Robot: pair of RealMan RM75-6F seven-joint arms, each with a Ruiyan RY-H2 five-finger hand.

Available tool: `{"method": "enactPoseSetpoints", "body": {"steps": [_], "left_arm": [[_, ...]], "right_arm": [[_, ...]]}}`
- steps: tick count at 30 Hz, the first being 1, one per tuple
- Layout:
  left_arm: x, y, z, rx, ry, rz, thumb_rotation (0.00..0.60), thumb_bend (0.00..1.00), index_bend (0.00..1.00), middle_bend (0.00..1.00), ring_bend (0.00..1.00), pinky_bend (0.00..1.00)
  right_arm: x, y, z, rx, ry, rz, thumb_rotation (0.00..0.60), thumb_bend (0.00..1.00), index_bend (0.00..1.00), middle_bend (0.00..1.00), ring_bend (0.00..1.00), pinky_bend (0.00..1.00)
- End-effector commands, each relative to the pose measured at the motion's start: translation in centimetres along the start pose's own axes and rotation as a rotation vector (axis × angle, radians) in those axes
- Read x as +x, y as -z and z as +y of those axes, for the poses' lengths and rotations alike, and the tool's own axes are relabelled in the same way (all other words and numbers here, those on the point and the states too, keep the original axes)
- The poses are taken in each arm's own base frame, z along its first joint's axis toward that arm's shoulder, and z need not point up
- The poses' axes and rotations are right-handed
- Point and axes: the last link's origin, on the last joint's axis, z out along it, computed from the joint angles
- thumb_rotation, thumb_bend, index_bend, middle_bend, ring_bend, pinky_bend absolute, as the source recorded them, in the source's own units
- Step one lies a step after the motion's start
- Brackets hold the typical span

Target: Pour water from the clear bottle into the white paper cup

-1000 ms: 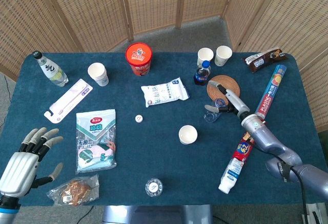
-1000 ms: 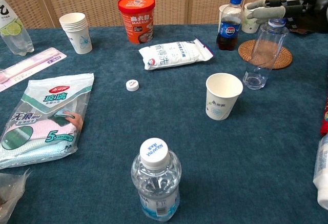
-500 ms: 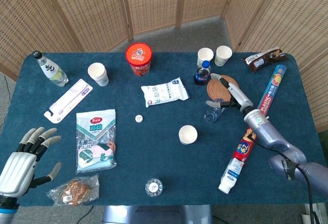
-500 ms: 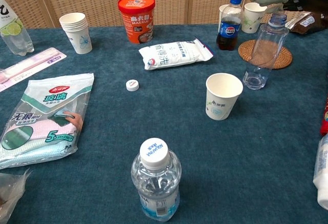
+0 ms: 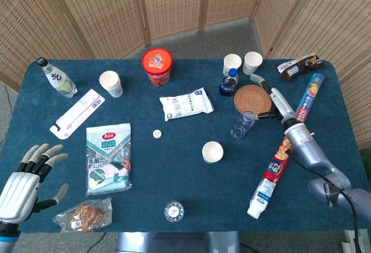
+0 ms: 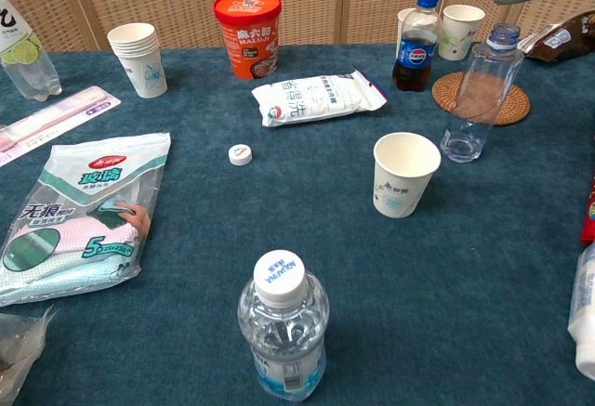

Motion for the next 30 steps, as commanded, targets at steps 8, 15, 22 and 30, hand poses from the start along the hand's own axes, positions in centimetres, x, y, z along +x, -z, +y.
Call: {"method": "enactPoseSetpoints", "body": {"steps": [8,15,22,30], "left_arm": [[-0.2,-0.1,0.1,-0.009,0.004,-0.003,0.528,0.42,0.2,0.16,0.06,0.0],[-0.5,-0.2,0.2,-0.017,0.012,-0.008,0.528,0.41,0.2,0.16,0.06,0.0],[-0.7,-0.1,0.2,-0.019,0.017,-0.01,0.527,0.42,0.2,0.16,0.06,0.0],[-0.7,0.0,-0.2,-0.01,0.023,-0.003,0.529,0.42,0.2,0.16,0.06,0.0]], "right_arm": [[1.9,2.9,1.1,-0.001,0.058,0.069,0.598,0.1,0.0,0.0,0.0,0.0],[3.4,5.6,2.2,-0.033,0.14,0.121,0.6,0.11,0.0,0.0,0.0,0.0],[4.2,8.6,3.4,-0.067,0.228,0.165,0.6,0.14,0.0,0.0,0.0,0.0],[4.6,12.3,4.7,-0.109,0.384,0.195,0.6,0.14,0.0,0.0,0.0,0.0]]}}
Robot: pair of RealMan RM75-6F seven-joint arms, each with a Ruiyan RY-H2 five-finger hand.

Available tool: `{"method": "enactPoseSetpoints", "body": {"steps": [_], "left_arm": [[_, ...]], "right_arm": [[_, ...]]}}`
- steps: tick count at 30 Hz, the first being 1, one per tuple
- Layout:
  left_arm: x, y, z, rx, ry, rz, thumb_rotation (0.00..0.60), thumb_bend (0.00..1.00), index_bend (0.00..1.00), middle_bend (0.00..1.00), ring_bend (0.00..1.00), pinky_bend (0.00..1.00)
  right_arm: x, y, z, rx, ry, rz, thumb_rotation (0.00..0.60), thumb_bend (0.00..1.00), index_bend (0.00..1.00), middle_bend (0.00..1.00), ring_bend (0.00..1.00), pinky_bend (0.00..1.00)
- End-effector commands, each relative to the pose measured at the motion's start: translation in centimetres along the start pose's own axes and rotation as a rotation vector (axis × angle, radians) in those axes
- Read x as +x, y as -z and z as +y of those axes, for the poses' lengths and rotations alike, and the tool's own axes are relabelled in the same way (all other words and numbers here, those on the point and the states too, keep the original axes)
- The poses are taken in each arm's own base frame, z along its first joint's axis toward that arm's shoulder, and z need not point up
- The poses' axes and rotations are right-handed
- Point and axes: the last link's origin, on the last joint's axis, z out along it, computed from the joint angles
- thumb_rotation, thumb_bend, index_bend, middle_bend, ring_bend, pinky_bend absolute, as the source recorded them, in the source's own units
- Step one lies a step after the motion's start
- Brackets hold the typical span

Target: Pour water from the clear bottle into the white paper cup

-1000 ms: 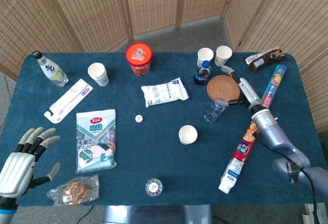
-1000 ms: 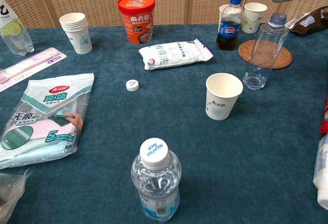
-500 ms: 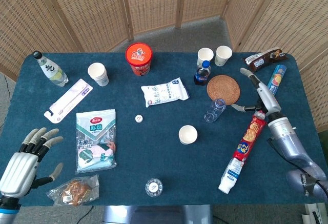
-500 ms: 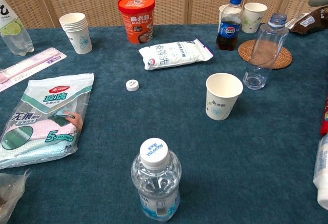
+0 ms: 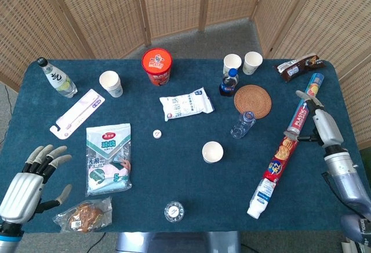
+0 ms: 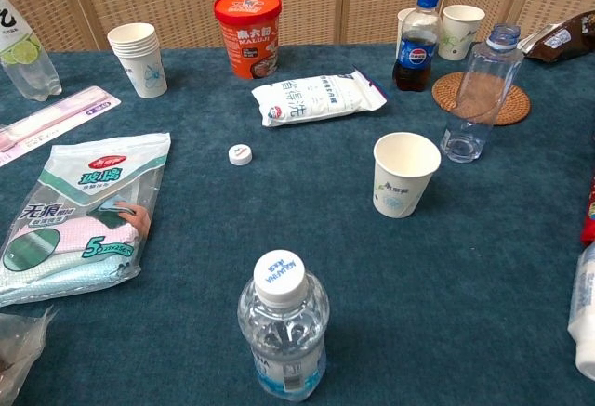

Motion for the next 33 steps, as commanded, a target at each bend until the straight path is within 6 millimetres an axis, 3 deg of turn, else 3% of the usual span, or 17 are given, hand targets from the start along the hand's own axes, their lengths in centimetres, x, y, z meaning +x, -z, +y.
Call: {"method": "enactPoseSetpoints", "body": {"steps": [1,12,21,33], "left_arm": [[0.0,0.1,-0.1,0.003,0.002,0.002,0.528,0.42,0.2,0.16,0.06,0.0],[-0.1,1.1,-0.5,0.022,0.006,0.0,0.528,0.42,0.2,0.16,0.06,0.0],[0.0,2.1,-1.4,0.054,0.014,0.008,0.529,0.42,0.2,0.16,0.06,0.0],[-0.3,1.9,-1.8,0.047,0.03,0.002,0.529,0.42,0.2,0.16,0.06,0.0]], "right_arm": [[0.2,2.0,0.9,-0.018,0.093,0.011,0.6,0.14,0.0,0.0,0.0,0.0],[0.2,7.6,2.5,-0.09,0.397,0.049,0.6,0.15,0.0,0.0,0.0,0.0],[0.1,12.1,2.9,-0.175,0.509,0.109,0.6,0.15,0.0,0.0,0.0,0.0],[-0.4,14.3,2.7,-0.22,0.492,0.135,0.6,0.15,0.0,0.0,0.0,0.0]]}}
